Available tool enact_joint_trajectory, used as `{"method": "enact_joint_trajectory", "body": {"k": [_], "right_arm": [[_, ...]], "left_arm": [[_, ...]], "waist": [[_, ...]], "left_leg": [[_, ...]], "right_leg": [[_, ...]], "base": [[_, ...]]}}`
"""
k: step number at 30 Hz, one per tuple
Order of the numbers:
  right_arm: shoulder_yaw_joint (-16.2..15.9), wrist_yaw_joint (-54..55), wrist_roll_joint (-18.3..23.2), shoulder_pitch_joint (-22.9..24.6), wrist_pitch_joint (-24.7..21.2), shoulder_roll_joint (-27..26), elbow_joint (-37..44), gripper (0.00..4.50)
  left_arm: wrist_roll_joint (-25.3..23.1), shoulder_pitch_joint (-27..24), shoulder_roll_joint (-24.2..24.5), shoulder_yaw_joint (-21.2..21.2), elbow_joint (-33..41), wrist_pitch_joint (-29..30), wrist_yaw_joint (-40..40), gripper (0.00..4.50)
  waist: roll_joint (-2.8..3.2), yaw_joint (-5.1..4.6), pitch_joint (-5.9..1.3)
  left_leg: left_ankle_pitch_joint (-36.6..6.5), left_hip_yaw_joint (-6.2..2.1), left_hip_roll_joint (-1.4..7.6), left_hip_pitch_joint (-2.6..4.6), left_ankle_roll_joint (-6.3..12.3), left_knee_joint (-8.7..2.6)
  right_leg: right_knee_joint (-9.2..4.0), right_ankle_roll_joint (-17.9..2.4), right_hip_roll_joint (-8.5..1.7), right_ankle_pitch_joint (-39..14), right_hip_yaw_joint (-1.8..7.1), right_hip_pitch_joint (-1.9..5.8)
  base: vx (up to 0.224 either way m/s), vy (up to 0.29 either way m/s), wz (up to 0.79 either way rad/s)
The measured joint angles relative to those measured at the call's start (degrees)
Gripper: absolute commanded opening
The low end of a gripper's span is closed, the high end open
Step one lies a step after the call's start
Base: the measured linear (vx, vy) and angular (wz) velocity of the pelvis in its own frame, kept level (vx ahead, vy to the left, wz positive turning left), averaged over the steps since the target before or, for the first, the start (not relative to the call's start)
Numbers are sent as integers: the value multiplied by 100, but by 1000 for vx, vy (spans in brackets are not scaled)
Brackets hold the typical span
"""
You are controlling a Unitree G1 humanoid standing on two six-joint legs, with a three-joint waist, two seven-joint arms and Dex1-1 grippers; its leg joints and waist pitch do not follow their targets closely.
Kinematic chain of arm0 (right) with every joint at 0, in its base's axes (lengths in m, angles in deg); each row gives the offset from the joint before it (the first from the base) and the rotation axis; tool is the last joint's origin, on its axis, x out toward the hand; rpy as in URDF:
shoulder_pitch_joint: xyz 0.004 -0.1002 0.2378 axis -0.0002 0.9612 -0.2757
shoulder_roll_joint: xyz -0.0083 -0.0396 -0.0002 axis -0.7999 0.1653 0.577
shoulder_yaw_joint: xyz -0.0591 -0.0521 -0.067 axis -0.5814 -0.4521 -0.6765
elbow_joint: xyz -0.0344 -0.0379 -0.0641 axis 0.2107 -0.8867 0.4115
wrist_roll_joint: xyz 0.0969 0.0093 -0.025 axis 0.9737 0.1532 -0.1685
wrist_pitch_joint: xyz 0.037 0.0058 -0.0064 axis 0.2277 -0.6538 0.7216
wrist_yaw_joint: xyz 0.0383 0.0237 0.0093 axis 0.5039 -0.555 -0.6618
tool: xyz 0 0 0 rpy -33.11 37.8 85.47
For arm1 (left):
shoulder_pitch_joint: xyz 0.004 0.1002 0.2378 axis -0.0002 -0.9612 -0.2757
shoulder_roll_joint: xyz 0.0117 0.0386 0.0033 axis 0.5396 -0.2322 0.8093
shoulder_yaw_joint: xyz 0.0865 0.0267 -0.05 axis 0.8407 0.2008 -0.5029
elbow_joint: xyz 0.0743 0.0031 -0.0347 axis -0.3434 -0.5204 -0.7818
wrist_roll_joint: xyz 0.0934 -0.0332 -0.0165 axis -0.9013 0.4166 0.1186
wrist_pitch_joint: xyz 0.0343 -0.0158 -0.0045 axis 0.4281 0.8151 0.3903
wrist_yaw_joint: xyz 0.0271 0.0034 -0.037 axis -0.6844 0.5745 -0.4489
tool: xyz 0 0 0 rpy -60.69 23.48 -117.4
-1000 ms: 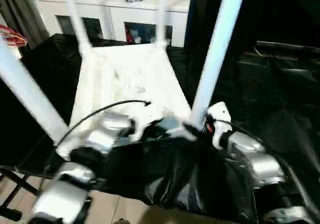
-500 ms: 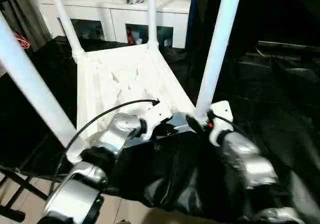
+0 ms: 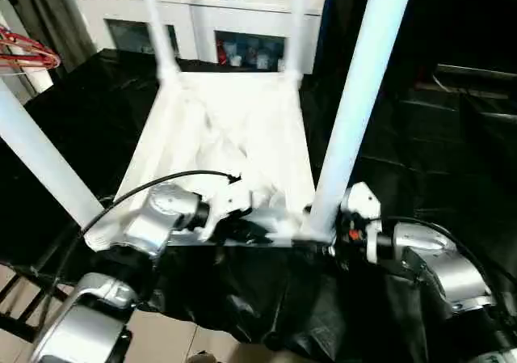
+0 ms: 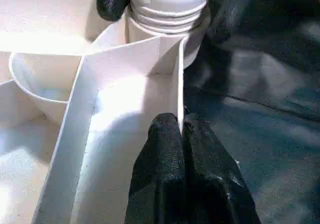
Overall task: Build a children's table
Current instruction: Rotate leg to tighten
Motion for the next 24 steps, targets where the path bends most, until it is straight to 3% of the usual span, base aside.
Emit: {"method": "enact_joint_trajectory", "body": {"k": [8, 17, 20, 24], "right_arm": [[-226, -617, 36, -25, -59, 245, 124, 280], [-219, -548, 34, -25, -97, 169, 126, 268], [-23, -90, -6, -23, -74, -78, -68, 267], [436, 1178, -140, -190, 9, -615, -570, 267]], "left_arm": [[61, -16, 139, 85, 2, -56, 475, 0], [60, -18, 128, 81, -19, -124, 412, 0], [15, 42, 12, -37, -241, -164, -23, 0], [-144, 271, -284, -163, -609, -82, -964, 0]], "waist": [[-9, 40, 6], [-10, 38, 6], [-13, 29, 8], [-26, -87, 22]], "left_leg": [[2, 6, 8, 10, -3, 2], [3, 6, 8, 12, -4, 4], [3, 6, 8, 25, -5, 5], [20, 5, 5, 20, -31, 1]], "right_leg": [[17, 0, 0, 0, 1, 6], [21, 0, 1, 0, 1, 6], [25, -8, 1, 7, 1, 16], [20, 13, 1, 14, 5, 13]], "base": [[0, 0, 0], [0, 0, 0], [0, 0, 0], [0, 0, 0]]}}
